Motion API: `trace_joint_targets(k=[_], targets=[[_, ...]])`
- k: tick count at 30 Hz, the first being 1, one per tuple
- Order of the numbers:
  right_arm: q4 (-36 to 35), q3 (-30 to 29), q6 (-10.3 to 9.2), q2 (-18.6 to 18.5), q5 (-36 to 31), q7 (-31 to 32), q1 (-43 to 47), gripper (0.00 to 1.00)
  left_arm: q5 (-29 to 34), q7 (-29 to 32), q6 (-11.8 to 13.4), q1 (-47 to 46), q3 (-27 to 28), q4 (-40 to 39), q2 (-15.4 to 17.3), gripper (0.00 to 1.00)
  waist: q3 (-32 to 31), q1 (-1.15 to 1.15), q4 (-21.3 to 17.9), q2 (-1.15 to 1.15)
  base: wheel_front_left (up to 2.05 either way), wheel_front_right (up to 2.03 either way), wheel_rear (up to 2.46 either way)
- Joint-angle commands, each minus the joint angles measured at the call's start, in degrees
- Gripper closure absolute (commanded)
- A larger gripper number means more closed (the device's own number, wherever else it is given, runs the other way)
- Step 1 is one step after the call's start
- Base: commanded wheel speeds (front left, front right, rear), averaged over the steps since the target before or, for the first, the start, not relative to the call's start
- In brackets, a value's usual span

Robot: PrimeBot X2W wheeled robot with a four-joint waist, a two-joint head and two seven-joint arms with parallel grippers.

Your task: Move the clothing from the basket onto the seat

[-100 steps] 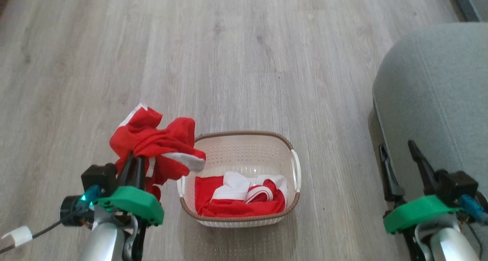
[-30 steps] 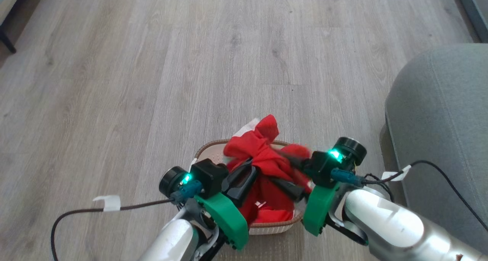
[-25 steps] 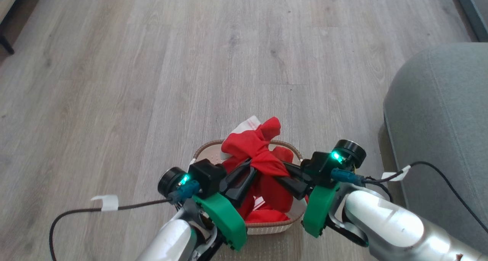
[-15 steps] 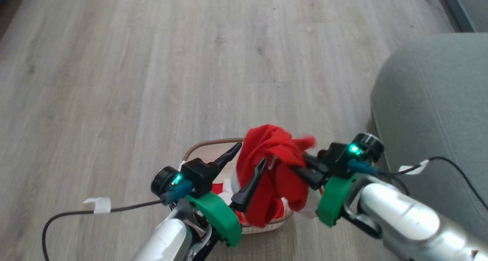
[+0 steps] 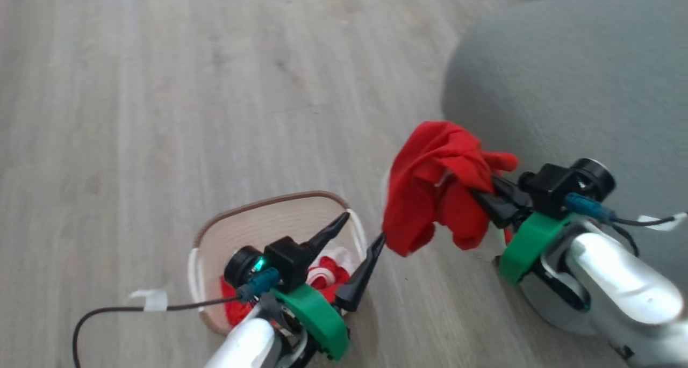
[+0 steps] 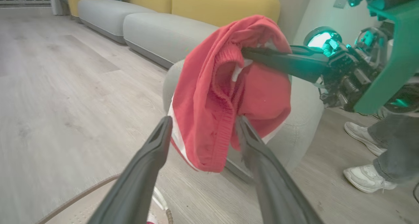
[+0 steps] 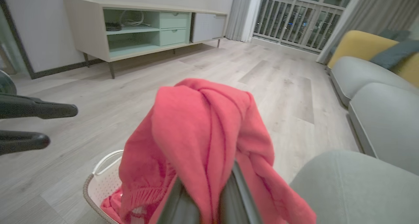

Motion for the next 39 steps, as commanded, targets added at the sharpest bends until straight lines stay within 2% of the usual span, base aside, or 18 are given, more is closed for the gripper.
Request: trace_joint_targets(k=[1,8,15,19,21,28,32,35,36,39], targets=[[-2.0,-1.4,-0.02,-1.1,-0.6,-0.4,0.4,1.0,-0.4,-0.8,-0.2,-2.1,1.2,-1.3,-0.4,0.0,1.2,0.0,-3.4,0.0,0.0,0.0,0.0],[-3.6,-6.4,-0.02,-1.7,-1.8,-0.4,2.9,1.0,-0.5,-1.9,-0.2,-3.5,-0.2,-0.3,-0.9,0.0,2.6,0.0,-6.8,0.0,0.0,0.0,0.0],[-5.0,-13.6,-0.02,-0.5,-2.3,-0.4,3.6,1.0,0.2,-1.6,-0.3,-5.9,-1.2,-0.7,-1.1,0.0,6.3,0.0,-6.6,0.0,0.0,0.0,0.0],[-4.8,-20.4,-0.02,0.5,-1.7,-0.4,0.2,1.0,1.7,-0.7,-0.2,-10.2,-1.2,-2.2,-0.6,0.0,13.4,0.0,-5.7,0.0,0.0,0.0,0.0],[-4.0,-25.8,-0.02,2.2,-0.4,-0.4,-3.5,1.0,2.6,-0.1,0.0,-13.3,-0.5,-3.5,-0.3,0.0,18.6,0.0,-5.5,0.0,0.0,0.0,0.0],[9.1,-42.6,-0.02,3.5,-3.2,-0.4,-21.3,1.0,6.7,-0.4,-0.1,-24.9,0.9,-5.9,0.8,0.0,34.8,0.0,-1.8,0.0,0.0,0.0,0.0],[15.7,-53.7,-0.02,0.3,-6.2,-0.4,-32.1,1.0,8.2,-2.1,0.0,-28.7,1.3,-5.3,0.9,0.0,41.1,0.0,2.3,0.0,0.0,0.0,0.0],[18.9,-62.0,-0.02,-4.4,-9.6,-0.4,-39.6,1.0,8.4,-3.5,0.6,-28.8,1.8,-4.9,0.6,0.0,44.4,0.0,6.0,0.0,0.0,0.0,0.0],[18.9,-62.0,-0.02,-4.4,-9.6,-0.4,-39.6,1.0,8.4,-3.5,0.6,-28.8,1.8,-4.9,0.6,0.0,44.4,0.0,6.0,0.0,0.0,0.0,0.0],[21.7,-68.6,-0.02,-8.4,-13.0,-0.4,-46.7,1.0,8.3,-4.2,1.5,-27.4,2.9,-5.3,0.8,0.0,47.6,0.0,8.2,0.0,0.0,0.0,0.0]])
